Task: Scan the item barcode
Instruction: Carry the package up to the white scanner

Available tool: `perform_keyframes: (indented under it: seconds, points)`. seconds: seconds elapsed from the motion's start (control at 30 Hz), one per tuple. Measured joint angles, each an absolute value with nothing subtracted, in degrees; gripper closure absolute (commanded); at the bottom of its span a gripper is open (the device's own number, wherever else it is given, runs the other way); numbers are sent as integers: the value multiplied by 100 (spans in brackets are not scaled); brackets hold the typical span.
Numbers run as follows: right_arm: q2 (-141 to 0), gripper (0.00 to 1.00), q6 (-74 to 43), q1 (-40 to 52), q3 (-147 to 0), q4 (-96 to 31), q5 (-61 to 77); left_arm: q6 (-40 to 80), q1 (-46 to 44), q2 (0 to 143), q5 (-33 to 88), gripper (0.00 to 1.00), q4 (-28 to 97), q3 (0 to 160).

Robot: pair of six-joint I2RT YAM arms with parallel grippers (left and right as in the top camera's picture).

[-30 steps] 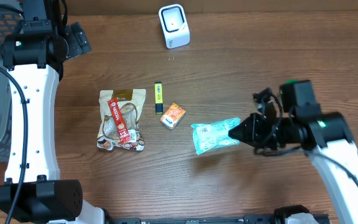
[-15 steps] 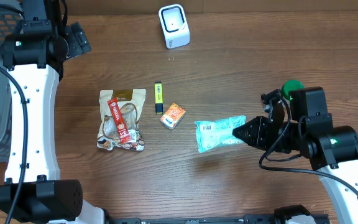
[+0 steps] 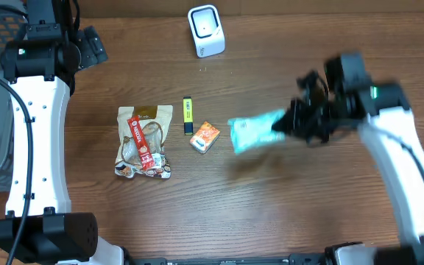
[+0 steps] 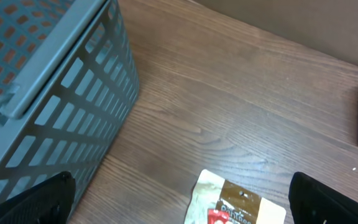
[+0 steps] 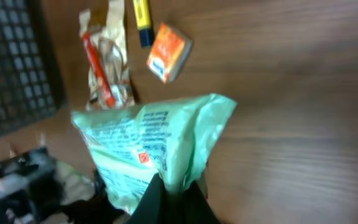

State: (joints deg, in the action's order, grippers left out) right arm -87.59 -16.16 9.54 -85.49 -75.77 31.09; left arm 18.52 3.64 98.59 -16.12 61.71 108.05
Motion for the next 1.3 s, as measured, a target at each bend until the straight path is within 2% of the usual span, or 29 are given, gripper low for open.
perform_keyframes:
  seconds: [0.17, 0.3, 0.47, 0.77, 1.3]
  points:
    - [-10245, 96, -1448, 1330, -11563, -8473, 2143, 1852, 364, 9859, -1612, 0, 6163, 10805]
    - [-10914, 96, -1404, 1728, -12929, -7791, 1083, 1852, 364, 9859, -1614, 0, 6165, 10805]
    - [-11271, 96, -1116, 2045, -13074, -6311, -117, 1852, 364, 9859, -1614, 0, 6165, 10805]
    - [-12112, 96, 390, 2482, -13078, -4324, -1627, 1852, 364, 9859, -1614, 0, 6165, 10805]
    - [-13699, 96, 2998, 2709, -13078, -1332, -3387, 1852, 364, 9859, -1614, 0, 6165, 10805]
